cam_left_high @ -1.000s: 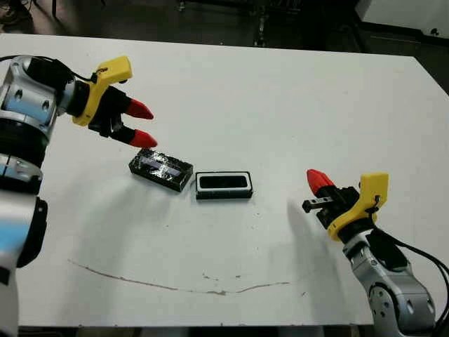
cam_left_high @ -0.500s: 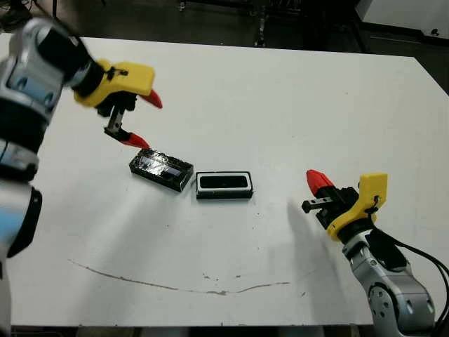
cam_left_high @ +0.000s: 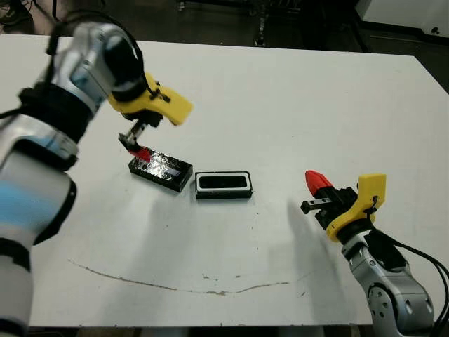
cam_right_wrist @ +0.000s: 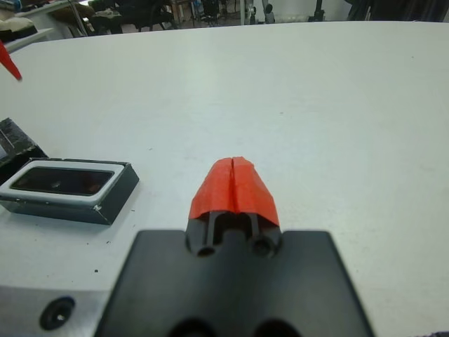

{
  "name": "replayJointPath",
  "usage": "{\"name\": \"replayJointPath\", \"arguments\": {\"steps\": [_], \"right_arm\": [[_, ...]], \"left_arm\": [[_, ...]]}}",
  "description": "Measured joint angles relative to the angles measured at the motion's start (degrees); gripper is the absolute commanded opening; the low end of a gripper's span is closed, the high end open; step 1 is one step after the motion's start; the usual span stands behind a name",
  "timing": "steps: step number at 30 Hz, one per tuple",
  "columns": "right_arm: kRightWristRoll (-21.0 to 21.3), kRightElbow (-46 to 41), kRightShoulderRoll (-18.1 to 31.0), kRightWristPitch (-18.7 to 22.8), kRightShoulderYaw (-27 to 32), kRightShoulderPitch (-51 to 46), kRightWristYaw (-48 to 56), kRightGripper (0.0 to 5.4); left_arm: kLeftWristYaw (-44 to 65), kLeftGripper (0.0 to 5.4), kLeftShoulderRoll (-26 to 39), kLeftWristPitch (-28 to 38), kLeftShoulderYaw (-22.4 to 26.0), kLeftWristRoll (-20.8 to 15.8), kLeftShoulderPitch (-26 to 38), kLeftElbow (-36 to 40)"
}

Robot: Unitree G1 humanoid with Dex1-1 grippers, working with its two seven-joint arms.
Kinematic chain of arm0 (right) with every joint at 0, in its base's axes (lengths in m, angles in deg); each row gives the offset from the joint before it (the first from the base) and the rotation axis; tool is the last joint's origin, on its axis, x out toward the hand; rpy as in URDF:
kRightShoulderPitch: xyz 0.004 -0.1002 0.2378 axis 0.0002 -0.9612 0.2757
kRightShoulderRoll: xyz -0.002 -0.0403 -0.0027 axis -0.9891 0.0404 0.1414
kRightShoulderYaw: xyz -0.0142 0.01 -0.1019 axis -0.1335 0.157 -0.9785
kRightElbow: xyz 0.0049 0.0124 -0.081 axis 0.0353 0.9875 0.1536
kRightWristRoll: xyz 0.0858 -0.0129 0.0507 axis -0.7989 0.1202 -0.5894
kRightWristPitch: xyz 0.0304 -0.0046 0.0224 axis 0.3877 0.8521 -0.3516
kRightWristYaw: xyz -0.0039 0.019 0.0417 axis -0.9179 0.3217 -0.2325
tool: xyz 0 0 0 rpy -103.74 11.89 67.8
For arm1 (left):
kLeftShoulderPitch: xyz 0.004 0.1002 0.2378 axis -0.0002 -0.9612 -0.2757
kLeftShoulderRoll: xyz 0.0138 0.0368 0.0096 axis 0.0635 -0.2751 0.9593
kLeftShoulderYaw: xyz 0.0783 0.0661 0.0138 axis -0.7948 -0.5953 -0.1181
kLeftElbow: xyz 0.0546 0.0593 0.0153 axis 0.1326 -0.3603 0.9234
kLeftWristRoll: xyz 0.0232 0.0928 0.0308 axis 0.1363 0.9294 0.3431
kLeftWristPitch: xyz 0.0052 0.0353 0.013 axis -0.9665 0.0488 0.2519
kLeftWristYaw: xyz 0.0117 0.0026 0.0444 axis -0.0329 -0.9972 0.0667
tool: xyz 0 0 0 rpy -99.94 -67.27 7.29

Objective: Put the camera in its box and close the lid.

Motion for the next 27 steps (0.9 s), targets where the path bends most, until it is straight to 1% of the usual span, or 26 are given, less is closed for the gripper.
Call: {"name": "replayJointPath", "arguments": {"steps": [3,7,10,12,14,19,23,27], "right_arm": [[-0.01,0.01,0.01,0.0,-0.01,-0.02,0.03,0.0],[-0.01,0.01,0.02,0.01,-0.02,-0.02,0.08,0.0],[-0.05,0.01,0.02,0.04,-0.02,-0.02,0.08,0.0],[-0.05,0.0,0.02,0.05,-0.03,-0.03,0.08,0.0],[-0.05,0.0,0.02,0.09,-0.03,-0.04,0.07,0.0],[-0.09,-0.01,0.02,0.37,0.01,-0.08,0.08,0.0],[-0.11,-0.02,0.03,0.37,0.11,-0.13,0.13,0.0],[-0.27,-0.08,0.05,0.38,0.36,-0.2,0.13,0.0]], "left_arm": [[-0.75,5.38,-1.73,0.86,-0.14,1.06,1.06,-4.92],[-3.54,5.38,-2.89,6.0,-0.31,2.31,1.42,-8.83],[-4.57,5.38,-3.7,6.68,-0.7,4.0,1.74,-11.71],[-4.65,5.38,-4.2,5.89,-0.71,4.65,2.12,-13.27],[-4.67,5.38,-4.46,5.47,-0.67,4.87,2.45,-14.17],[-5.39,5.38,-4.72,5.59,-0.85,7.0,2.75,-15.68],[-5.7,5.38,-4.67,7.18,-0.8,7.63,2.75,-15.88],[-5.5,5.38,-4.69,7.11,-0.8,8.25,2.75,-16.49]]}}
